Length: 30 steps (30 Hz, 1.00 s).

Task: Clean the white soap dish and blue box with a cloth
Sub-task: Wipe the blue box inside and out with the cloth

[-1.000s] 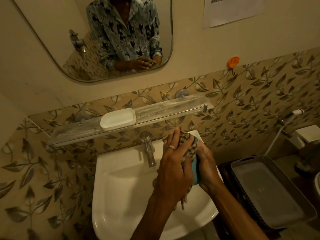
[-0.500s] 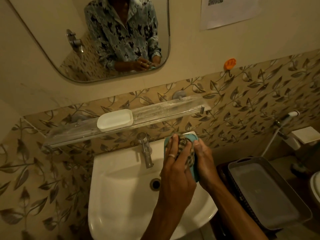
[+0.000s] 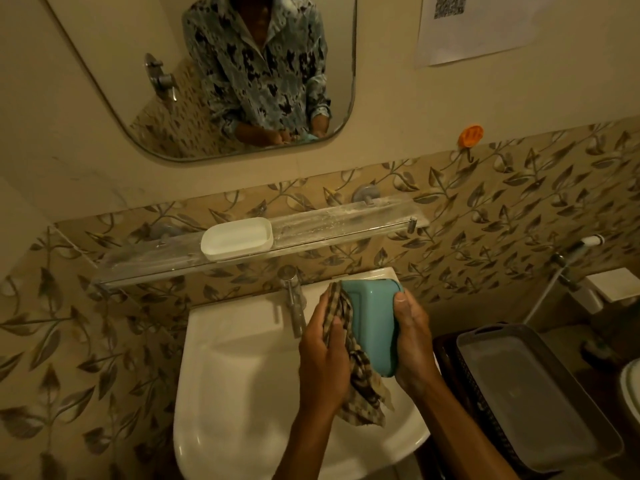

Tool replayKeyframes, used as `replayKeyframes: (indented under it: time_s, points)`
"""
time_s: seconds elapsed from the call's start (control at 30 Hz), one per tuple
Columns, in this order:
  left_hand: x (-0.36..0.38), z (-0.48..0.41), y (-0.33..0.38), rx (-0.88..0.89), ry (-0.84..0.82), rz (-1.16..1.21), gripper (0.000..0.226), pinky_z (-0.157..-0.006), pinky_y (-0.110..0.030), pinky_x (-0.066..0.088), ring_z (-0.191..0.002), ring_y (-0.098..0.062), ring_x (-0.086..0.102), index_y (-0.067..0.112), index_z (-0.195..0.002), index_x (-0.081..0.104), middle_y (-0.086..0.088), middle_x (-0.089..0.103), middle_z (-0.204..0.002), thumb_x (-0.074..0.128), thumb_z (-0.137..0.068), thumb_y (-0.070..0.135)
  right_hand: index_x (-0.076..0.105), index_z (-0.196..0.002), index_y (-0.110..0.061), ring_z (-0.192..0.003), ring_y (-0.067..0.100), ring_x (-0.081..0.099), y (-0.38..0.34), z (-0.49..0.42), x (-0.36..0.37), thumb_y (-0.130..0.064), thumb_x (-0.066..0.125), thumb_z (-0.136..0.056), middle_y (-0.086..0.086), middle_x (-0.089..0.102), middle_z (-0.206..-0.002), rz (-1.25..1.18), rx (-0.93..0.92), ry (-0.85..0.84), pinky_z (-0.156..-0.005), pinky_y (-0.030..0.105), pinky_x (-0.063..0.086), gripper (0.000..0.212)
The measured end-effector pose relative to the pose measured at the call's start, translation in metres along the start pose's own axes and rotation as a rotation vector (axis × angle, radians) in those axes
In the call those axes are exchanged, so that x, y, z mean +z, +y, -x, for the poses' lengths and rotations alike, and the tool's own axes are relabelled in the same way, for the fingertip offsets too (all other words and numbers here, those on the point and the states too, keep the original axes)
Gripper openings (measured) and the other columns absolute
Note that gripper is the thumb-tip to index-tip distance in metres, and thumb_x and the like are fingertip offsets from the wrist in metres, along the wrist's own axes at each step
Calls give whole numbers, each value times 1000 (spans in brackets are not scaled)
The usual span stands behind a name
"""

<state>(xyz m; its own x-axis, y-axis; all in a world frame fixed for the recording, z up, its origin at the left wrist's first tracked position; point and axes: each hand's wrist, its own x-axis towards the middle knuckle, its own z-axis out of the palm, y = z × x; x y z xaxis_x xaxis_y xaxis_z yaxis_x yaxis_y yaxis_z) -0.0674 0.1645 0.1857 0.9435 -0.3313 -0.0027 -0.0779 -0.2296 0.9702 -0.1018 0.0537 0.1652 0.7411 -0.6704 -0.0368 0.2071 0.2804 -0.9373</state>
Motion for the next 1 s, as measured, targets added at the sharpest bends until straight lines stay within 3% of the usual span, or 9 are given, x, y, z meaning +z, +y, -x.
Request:
replayKeyframes:
  time_s: [0.07, 0.2, 0.33, 0.5, 0.57, 0.67, 0.77, 0.87, 1.0]
  points:
    - [2, 8, -7, -43, 42, 6, 48, -99, -18, 40, -118, -1, 44, 31, -140, 36, 11, 47, -133, 39, -92, 34, 61, -95, -24, -77, 21, 65, 2, 0, 3, -41, 41, -97, 6, 66, -87, -1, -33, 59, -61, 36, 55, 27]
    - [14, 31, -16, -148, 99, 112, 43, -80, 3, 39, -112, 5, 47, 26, -141, 37, 14, 46, -130, 37, -99, 15, 54, -97, -29, -74, 12, 66, 5, 1, 7, -44, 39, -97, 5, 63, -90, 69, -98, 124, -59, 32, 55, 21]
    - [26, 39, -30, -358, 96, 297, 38, -100, -32, 46, -115, -11, 55, 23, -135, 46, 2, 57, -129, 42, -98, 14, 48, -96, -27, -78, -4, 61, 10, 2, 12, -35, 37, -99, -6, 58, -89, 390, -253, 22, -59, 15, 50, 14]
    - [10, 28, -44, -639, 46, 612, 28, -96, -51, 47, -104, -31, 64, 13, -121, 58, -11, 67, -114, 43, -97, 12, 45, -98, -22, -69, -5, 57, 22, -13, -9, -29, 36, -100, -9, 56, -86, 836, -383, -178, -54, 7, 42, 12]
    - [-6, 20, -51, -654, 96, 654, 28, -93, -55, 47, -101, -35, 65, 13, -120, 59, -14, 68, -111, 44, -97, 14, 48, -100, -23, -62, -2, 53, 24, -17, -21, -35, 33, -99, -8, 58, -84, 1061, -455, -294, -52, 7, 36, 19]
    - [-28, 4, -55, -600, 133, 619, 31, -86, -49, 52, -98, -35, 65, 16, -123, 57, -14, 69, -107, 51, -93, 23, 54, -115, -20, -80, 11, 64, 24, -15, -29, -37, 37, -99, 1, 69, -100, 1281, -559, -516, -62, 14, 41, 29]
    - [-44, -14, -53, -600, 28, 497, 65, -88, -52, 51, -100, -35, 63, 25, -129, 46, -13, 65, -113, 70, -73, 47, 56, -114, -25, -96, 16, 63, 21, -7, -22, -23, 50, -95, 3, 68, -110, 1323, -637, -714, -78, 25, 47, 19]
    - [-49, -19, -48, -588, -129, 365, 93, -87, -47, 53, -104, -31, 61, 32, -132, 39, -9, 60, -122, 79, -53, 57, 56, -117, -29, -103, 18, 61, 23, 2, -8, -16, 58, -90, 0, 69, -113, 1397, -739, -877, -95, 36, 44, 30]
    - [-49, -16, -53, -535, -209, 367, 65, -70, -34, 54, -97, -25, 68, 21, -120, 57, -6, 71, -107, 77, -59, 34, 55, -117, -31, -91, 18, 61, 20, -1, -2, -19, 68, -84, -3, 72, -103, 1443, -874, -944, -83, 32, 42, 38]
